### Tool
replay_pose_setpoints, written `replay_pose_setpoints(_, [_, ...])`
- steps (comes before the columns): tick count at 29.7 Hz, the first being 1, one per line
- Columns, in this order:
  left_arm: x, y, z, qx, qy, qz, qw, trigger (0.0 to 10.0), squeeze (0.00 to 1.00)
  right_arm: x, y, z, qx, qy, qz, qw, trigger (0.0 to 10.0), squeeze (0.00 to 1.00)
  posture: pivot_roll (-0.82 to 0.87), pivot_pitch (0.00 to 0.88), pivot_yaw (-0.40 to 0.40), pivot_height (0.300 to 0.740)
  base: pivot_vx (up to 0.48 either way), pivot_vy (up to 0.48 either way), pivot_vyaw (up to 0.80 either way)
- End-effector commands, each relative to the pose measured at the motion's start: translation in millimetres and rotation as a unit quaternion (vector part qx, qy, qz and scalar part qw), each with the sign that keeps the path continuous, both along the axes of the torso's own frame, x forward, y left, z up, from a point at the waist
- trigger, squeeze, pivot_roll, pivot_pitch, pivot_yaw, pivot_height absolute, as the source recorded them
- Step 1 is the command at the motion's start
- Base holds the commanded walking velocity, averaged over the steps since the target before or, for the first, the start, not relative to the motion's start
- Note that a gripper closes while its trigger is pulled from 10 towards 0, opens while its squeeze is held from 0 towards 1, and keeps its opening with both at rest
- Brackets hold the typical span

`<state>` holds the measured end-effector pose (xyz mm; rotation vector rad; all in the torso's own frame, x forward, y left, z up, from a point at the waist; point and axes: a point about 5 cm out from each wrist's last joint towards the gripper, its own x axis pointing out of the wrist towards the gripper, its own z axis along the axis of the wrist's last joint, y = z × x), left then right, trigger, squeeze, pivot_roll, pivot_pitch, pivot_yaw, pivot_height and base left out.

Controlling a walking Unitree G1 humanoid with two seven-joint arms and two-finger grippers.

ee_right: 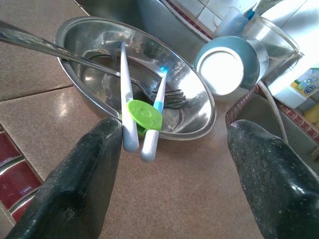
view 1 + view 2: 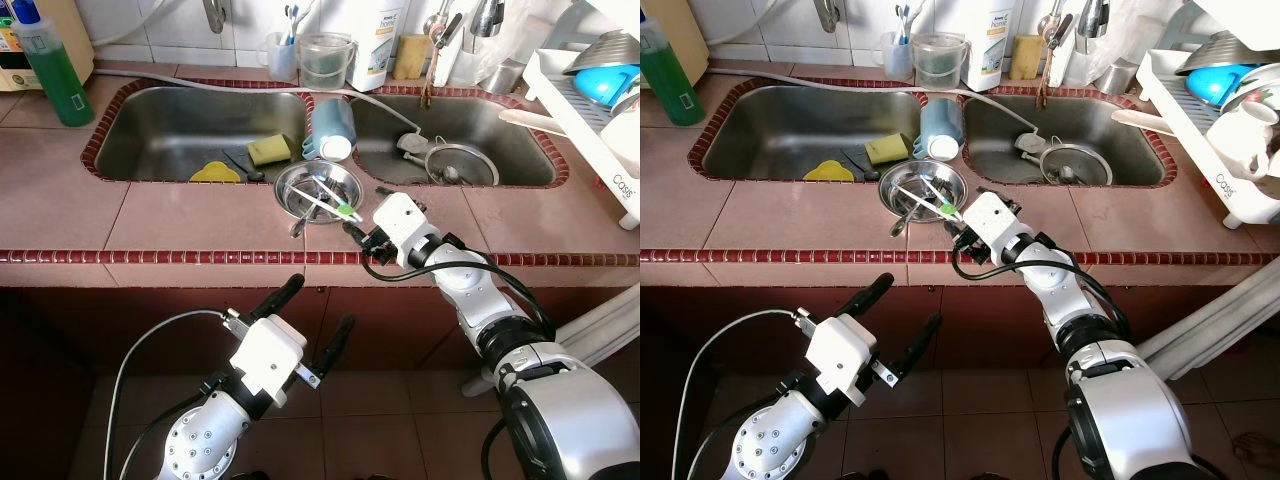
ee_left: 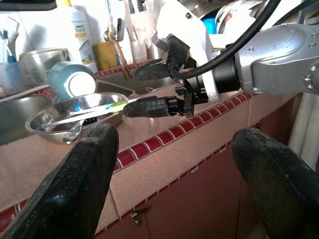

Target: Kitchen organization

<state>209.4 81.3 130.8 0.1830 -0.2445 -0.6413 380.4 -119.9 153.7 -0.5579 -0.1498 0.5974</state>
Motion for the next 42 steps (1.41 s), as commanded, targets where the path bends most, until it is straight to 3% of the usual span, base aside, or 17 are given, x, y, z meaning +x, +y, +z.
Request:
replay_pose_setpoints(1, [-1.3, -3.3, 1.9, 0.000, -0.004, -0.003, 1.000, 10.0, 0.00, 2.7, 0.5, 6.2, 0.001, -0.006, 0.001, 1.000, 0.0, 0.00, -0.10, 0.153, -0.066, 0.740, 0.000, 0.000, 0.00])
replay_pose_setpoints(15, [-1.7, -3.6, 2.7, 0.000, -0.006, 0.001, 1.000, 10.0, 0.00, 3.4, 5.0, 7.2, 0.003, -0.003, 0.007, 1.000, 0.2, 0.00, -0.09, 0.153, -0.073, 0.740, 0.000, 0.000, 0.00])
replay_pose_setpoints(16, [-1.6, -3.5, 2.8, 0.000, -0.006, 0.001, 1.000, 10.0, 0.00, 3.3, 5.4, 7.0, 0.003, -0.002, 0.007, 1.000, 2.0, 0.00, -0.09, 0.153, -0.073, 0.740, 0.000, 0.000, 0.00])
replay_pose_setpoints(19, [-1.5, -3.4, 3.0, 0.000, -0.007, 0.002, 1.000, 10.0, 0.00, 3.2, 6.3, 6.9, 0.003, -0.002, 0.009, 1.000, 1.8, 0.00, -0.09, 0.153, -0.073, 0.740, 0.000, 0.000, 0.00])
replay_pose_setpoints(20, [-1.4, -3.4, 3.1, 0.000, -0.007, 0.002, 1.000, 10.0, 0.00, 3.2, 6.7, 6.9, 0.003, -0.001, 0.010, 1.000, 4.9, 0.00, -0.09, 0.153, -0.073, 0.740, 0.000, 0.000, 0.00])
replay_pose_setpoints(21, [-1.4, -3.3, 3.1, 0.000, -0.008, 0.002, 1.000, 10.0, 0.00, 3.2, 7.0, 6.9, 0.003, -0.001, 0.011, 1.000, 4.9, 0.00, -0.09, 0.153, -0.073, 0.740, 0.000, 0.000, 0.00])
replay_pose_setpoints(22, [-1.3, -3.2, 3.2, 0.000, -0.008, 0.003, 1.000, 10.0, 0.00, 3.3, 7.2, 6.8, 0.001, -0.002, 0.009, 1.000, 10.0, 0.00, -0.09, 0.153, -0.073, 0.740, 0.000, 0.000, 0.00])
replay_pose_setpoints(28, [-0.6, -3.1, 4.1, -0.001, -0.007, 0.003, 1.000, 10.0, 0.00, 2.2, 9.1, 5.4, 0.012, 0.016, 0.027, 0.999, 10.0, 0.00, -0.09, 0.160, -0.073, 0.740, 0.000, 0.000, 0.00])
replay_pose_setpoints(29, [-0.6, -3.2, 4.2, -0.001, -0.008, 0.003, 1.000, 10.0, 0.00, 2.4, 9.0, 5.4, 0.009, 0.015, 0.025, 1.000, 10.0, 0.88, -0.09, 0.160, -0.073, 0.740, 0.000, 0.000, 0.00])
replay_pose_setpoints(30, [-0.6, -3.2, 4.1, -0.001, -0.008, 0.003, 1.000, 10.0, 0.00, 2.3, 9.2, 4.7, 0.012, 0.021, 0.028, 0.999, 10.0, 1.00, -0.09, 0.159, -0.072, 0.740, 0.000, 0.000, 0.00])
replay_pose_setpoints(42, [-0.7, -4.3, 3.9, -0.002, -0.007, 0.002, 1.000, 10.0, 0.00, -0.5, 7.6, -1.2, -0.010, 0.040, 0.050, 0.998, 10.0, 1.00, -0.10, 0.163, -0.071, 0.740, 0.000, 0.000, 0.00])
